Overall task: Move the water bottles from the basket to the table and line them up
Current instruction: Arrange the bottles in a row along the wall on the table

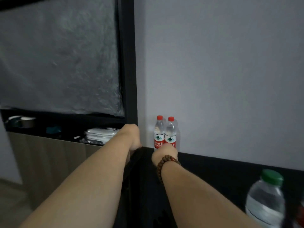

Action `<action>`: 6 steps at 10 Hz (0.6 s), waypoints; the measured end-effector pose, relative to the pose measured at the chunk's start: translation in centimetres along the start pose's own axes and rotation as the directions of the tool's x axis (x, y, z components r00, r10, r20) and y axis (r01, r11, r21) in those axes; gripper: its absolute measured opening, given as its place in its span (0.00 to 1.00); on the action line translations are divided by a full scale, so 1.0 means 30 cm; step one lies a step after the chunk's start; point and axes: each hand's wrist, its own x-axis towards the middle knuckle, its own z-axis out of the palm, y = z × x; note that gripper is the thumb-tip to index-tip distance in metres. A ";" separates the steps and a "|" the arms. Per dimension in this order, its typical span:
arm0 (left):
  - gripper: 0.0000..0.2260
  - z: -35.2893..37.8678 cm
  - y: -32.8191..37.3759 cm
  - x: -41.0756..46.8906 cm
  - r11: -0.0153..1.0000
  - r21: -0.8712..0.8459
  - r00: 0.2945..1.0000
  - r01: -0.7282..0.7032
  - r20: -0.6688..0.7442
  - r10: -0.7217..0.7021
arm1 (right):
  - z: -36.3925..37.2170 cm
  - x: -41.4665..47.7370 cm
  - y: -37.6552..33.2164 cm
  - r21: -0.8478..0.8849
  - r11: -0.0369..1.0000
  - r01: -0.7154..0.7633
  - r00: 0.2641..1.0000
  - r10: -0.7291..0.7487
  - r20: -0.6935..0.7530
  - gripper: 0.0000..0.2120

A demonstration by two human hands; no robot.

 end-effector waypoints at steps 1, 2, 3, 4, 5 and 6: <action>0.13 -0.161 0.062 -0.185 1.000 -0.012 1.000 -0.001 0.014 0.001 | -0.147 -0.213 -0.070 -0.031 0.989 0.144 0.990 -0.144 0.013 0.12; 0.12 -0.280 0.135 -0.360 0.999 0.018 0.999 -0.030 0.046 0.029 | -0.312 -0.356 -0.096 0.110 0.984 0.140 0.982 -0.152 0.110 0.18; 0.08 -0.367 0.227 -0.503 0.999 -0.014 0.993 -0.048 0.107 0.049 | -0.515 -0.501 -0.072 0.004 0.967 0.254 0.956 -0.252 0.149 0.23; 0.06 -0.417 0.357 -0.600 0.995 -0.036 0.990 -0.092 0.108 0.095 | -0.749 -0.655 0.004 0.042 0.974 0.221 0.953 -0.225 0.201 0.18; 0.08 -0.440 0.537 -0.657 0.986 -0.019 0.977 -0.166 0.130 0.167 | -0.905 -0.662 0.089 -0.152 0.982 0.112 0.975 -0.079 0.209 0.14; 0.08 -0.433 0.749 -0.699 0.965 -0.033 0.951 -0.262 0.162 0.264 | -1.086 -0.636 0.202 -0.320 0.947 0.005 0.984 0.053 0.172 0.17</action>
